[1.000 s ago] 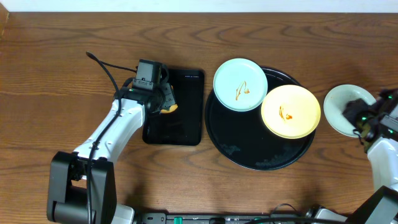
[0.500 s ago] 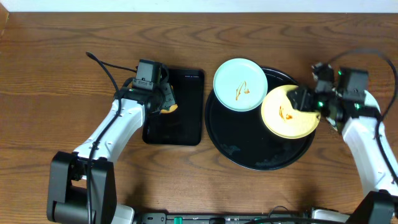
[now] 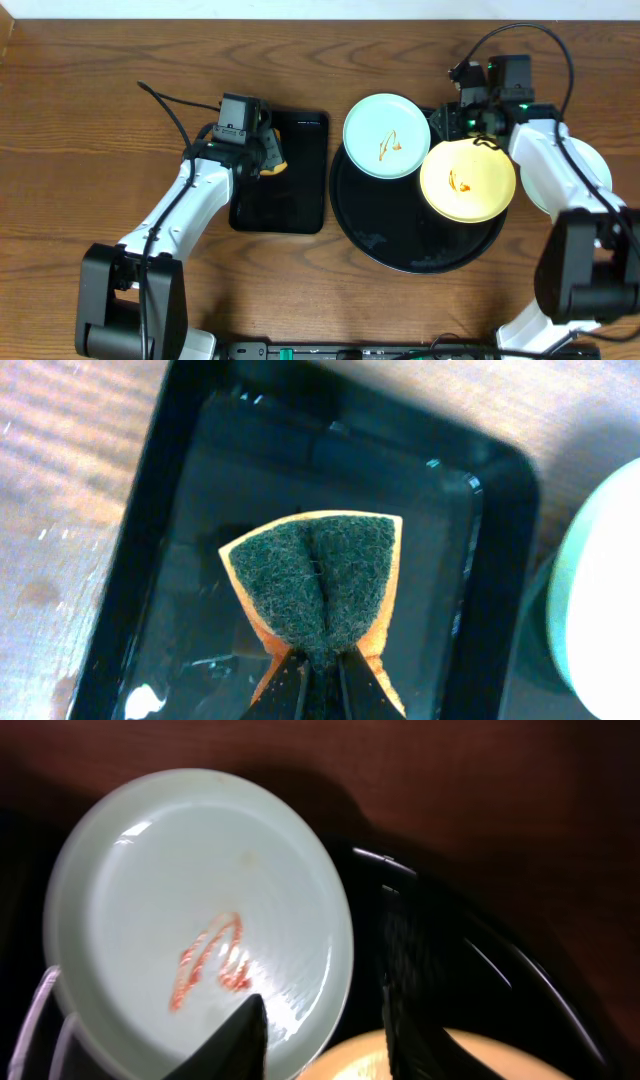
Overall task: Clean dirty plates on tray and stack at the side
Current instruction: 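Move the right gripper back to grip the rear green plate's rim, then scrub the rear green plate with the sponge in the left gripper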
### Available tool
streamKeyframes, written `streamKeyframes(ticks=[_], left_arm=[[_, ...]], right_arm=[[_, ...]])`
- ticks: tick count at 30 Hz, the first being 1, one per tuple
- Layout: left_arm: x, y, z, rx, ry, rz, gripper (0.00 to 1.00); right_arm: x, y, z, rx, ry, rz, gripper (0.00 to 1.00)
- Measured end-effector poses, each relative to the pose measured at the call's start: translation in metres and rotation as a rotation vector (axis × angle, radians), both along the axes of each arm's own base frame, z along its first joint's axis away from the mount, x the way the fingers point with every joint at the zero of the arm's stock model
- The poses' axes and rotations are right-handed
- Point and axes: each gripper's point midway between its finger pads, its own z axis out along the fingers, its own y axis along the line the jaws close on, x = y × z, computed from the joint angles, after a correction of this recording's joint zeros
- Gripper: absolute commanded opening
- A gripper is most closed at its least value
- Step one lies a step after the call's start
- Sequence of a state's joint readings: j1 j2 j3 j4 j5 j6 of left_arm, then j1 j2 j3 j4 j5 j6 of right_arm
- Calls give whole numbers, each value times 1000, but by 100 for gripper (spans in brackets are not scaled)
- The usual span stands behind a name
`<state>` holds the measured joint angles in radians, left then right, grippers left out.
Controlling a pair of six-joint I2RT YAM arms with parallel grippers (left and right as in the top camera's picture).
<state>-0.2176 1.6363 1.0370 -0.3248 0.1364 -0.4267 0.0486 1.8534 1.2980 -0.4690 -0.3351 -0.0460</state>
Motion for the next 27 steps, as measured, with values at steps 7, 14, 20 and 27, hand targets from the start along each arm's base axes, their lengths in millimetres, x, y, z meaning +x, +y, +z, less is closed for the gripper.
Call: streamKeyframes(ticks=[7,14,20,27], left_arm=[[5,-5,4,-18,-29,-28,8],[4,-18,6,-14,-44,-71,7],[4,-46,13,-22,-89,-152,7],[6,-71,22,-49,-148,-218,7]], right_arm=[[9,5,-44,6,47,4,25],[3,10,-76,28,120,16,13],[-5,41,-75,57,134,84,1],[-33,67,-81,57,231,149,1]])
